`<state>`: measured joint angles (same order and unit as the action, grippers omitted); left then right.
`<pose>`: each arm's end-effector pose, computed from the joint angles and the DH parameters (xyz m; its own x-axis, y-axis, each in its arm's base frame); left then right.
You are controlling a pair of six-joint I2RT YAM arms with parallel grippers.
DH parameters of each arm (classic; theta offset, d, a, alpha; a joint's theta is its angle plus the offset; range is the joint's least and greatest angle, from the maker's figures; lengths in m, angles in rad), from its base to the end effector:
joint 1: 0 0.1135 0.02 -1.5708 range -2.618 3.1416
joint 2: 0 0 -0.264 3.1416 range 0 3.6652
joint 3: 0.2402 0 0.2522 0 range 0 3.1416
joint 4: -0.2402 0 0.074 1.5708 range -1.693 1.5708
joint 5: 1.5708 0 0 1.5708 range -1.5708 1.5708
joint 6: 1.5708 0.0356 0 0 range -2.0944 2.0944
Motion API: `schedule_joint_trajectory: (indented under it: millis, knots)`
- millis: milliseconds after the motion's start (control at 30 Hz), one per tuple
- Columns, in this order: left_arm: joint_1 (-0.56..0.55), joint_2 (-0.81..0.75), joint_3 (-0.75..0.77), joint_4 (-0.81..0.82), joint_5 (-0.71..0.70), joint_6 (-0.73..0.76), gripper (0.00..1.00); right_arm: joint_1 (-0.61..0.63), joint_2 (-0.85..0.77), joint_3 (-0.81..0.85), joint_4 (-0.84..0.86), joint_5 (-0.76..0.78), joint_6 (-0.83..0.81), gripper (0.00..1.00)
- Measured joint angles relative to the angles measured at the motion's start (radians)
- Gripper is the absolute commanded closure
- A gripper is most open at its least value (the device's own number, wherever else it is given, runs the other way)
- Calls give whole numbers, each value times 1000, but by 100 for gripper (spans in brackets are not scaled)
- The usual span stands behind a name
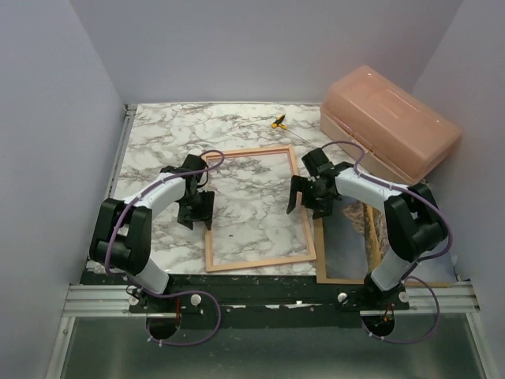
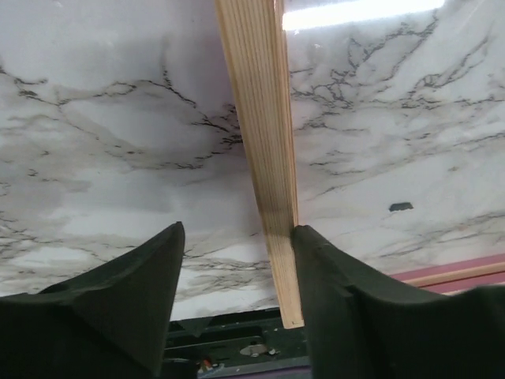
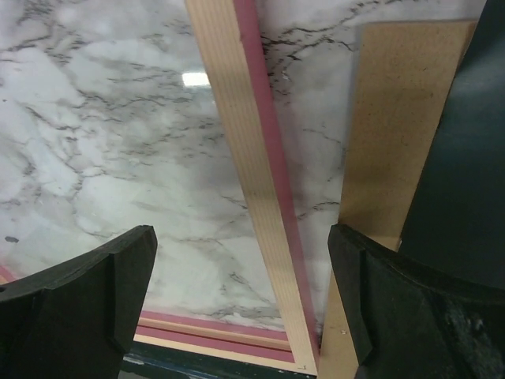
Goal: Put the photo into the frame
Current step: Adjust the photo frame item on the photo frame, then move the photo frame to the center of the board.
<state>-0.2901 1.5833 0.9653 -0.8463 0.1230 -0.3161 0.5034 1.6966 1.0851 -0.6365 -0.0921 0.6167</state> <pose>0.2568 -0.0812 0.1757 -0.9977 -0.0241 -0.0631 -0.0145 0.9887 -0.1490 0.2812 0.1586 0.1801 -0.9703 0.1231 -0.2083 0.0677 0.9647 0.2546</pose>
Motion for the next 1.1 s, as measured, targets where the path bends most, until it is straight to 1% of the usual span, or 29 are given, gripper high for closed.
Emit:
schedule_joint_trajectory:
  millis: [33,133,233,367,500,600,767,900,1000,1100]
  knots:
    - [0,-8,-9,9,4,-3,31,-9,-3,-19,10,-17,3,5]
    - [0,-42,-34,37,39,-8,30,-36,-13,-61,48,-62,14,9]
    - [14,-78,-46,64,92,-13,30,-47,-31,-84,83,-96,22,12]
    - [60,-99,-58,117,188,-37,31,-47,-31,-106,109,-124,23,17]
    - [74,-89,-60,154,229,-69,32,-47,-30,-112,124,-142,23,18]
    - [73,-53,-59,162,229,-96,35,-50,-27,-112,126,-150,22,19]
    - [74,-8,-41,161,229,-119,39,-54,-20,-111,131,-170,18,28]
    - [80,21,0,147,207,-120,41,-56,-1,-99,134,-188,12,33]
    - [87,42,34,143,185,-119,42,-60,21,-77,133,-196,10,35]
    - [95,65,72,134,166,-117,42,-61,50,-43,127,-198,3,35]
